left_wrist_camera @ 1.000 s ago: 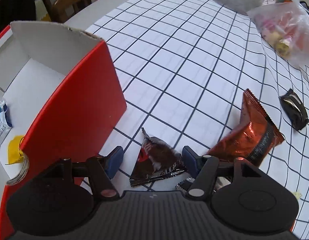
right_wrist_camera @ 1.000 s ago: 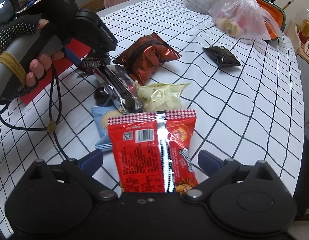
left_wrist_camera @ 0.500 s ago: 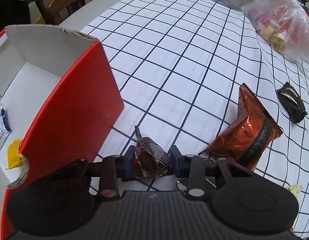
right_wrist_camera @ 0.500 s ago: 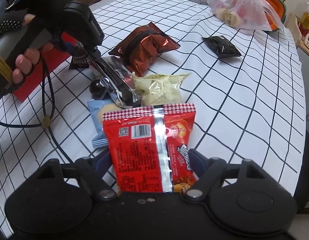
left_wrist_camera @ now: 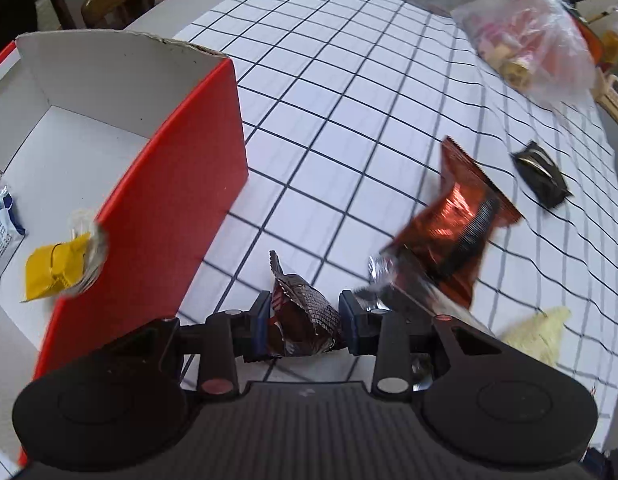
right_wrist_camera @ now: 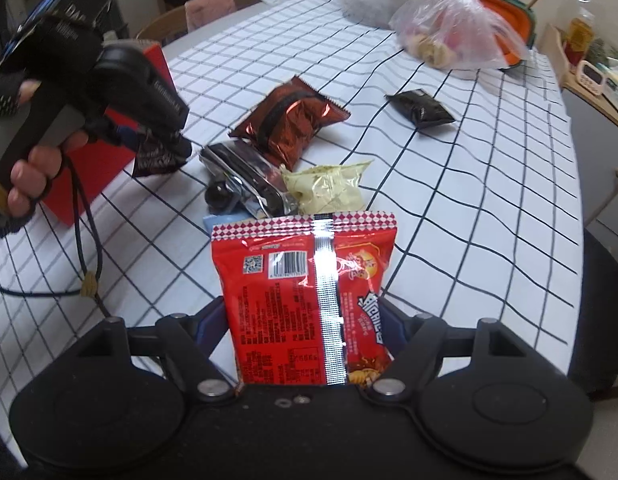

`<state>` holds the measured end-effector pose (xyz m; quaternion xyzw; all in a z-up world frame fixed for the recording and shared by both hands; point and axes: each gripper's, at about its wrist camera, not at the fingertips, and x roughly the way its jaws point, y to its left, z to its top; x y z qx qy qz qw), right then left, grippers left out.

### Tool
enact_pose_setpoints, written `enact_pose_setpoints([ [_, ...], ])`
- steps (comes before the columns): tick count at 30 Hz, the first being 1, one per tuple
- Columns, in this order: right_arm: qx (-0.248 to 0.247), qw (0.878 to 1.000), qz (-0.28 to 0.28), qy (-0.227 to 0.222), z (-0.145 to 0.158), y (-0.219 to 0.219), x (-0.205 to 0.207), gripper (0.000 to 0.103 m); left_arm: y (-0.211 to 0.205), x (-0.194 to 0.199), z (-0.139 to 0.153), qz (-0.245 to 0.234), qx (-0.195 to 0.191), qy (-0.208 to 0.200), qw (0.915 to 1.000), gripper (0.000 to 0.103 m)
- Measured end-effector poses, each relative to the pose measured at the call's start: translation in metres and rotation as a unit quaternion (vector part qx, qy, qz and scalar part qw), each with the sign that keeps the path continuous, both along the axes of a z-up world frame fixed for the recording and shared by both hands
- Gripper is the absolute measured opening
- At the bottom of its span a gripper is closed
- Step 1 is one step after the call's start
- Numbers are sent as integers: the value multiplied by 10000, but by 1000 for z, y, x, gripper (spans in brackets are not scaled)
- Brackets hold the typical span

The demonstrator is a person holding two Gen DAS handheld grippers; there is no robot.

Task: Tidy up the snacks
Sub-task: 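Carry the chocolate candy and red chip bag into the box and open both grippers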

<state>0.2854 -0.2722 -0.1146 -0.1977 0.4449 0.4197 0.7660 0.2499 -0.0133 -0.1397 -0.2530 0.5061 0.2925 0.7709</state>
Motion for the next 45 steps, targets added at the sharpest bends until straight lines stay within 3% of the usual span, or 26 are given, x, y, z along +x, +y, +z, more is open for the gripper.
enact_pose_setpoints([
  [11, 318, 9979, -555, -119, 48, -11, -43, 76, -20, -54, 54, -650, 22, -409, 9970, 35],
  [23, 649, 9941, -827, -265, 89, 22, -94, 76, -17, -115, 110, -1555, 264, -849, 9838, 35],
  [34, 801, 9937, -686, -382, 112, 88, -131, 76, 32, -160, 138, -1763, 360, -1092, 9776, 35],
  [45, 758, 9955, -407, -396, 112, 183, -155, 76, 111, -195, 142, -1704, 667, -1052, 9775, 35],
])
